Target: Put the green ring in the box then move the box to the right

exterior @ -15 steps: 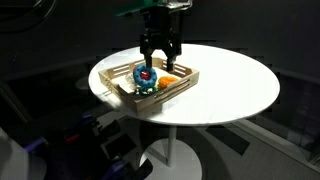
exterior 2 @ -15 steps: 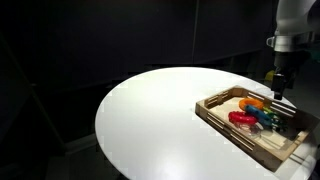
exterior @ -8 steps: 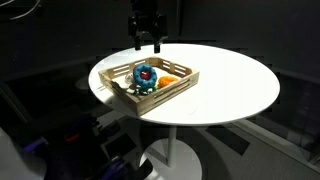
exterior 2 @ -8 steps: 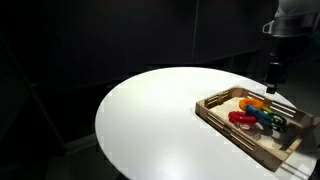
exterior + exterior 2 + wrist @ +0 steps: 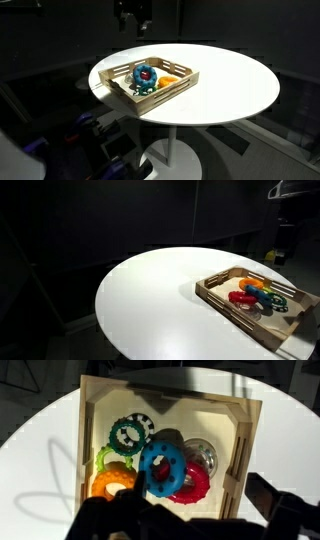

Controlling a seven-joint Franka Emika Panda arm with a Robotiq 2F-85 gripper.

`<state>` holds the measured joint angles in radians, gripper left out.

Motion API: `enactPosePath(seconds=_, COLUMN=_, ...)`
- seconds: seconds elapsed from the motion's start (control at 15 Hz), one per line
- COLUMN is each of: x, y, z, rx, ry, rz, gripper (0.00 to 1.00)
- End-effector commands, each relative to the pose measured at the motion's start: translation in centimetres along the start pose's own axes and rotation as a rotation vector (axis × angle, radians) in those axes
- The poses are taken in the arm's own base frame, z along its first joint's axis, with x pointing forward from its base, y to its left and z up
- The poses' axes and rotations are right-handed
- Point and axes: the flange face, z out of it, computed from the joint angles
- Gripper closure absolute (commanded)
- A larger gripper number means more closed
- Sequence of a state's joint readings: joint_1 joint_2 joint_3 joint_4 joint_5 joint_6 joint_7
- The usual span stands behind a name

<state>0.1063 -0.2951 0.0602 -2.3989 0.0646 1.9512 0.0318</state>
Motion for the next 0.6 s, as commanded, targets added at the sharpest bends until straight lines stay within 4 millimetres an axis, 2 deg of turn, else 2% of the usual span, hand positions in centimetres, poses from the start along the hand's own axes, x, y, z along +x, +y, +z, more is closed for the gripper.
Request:
enactPosePath(seconds=0.0, x=-0.9, y=-0.4, z=-3.1, rx=0.028, ry=-0.022, rz=-0.009, gripper=0.00)
enactPosePath(seconds=0.27, x=-1.4, y=-0.6, z=-4.9, rx=0.013, ry=-0.019, rz=-0.019, gripper=0.00)
enactPosePath(seconds=0.33, x=-1.0, y=-0.4, z=-3.8, rx=0.007, ry=-0.017, rz=-0.005, gripper=0.00)
enactPosePath(seconds=0.53, x=-1.1, y=-0.5, z=-4.2, rx=0.006, ry=-0.014, rz=-0.007, gripper=0.00)
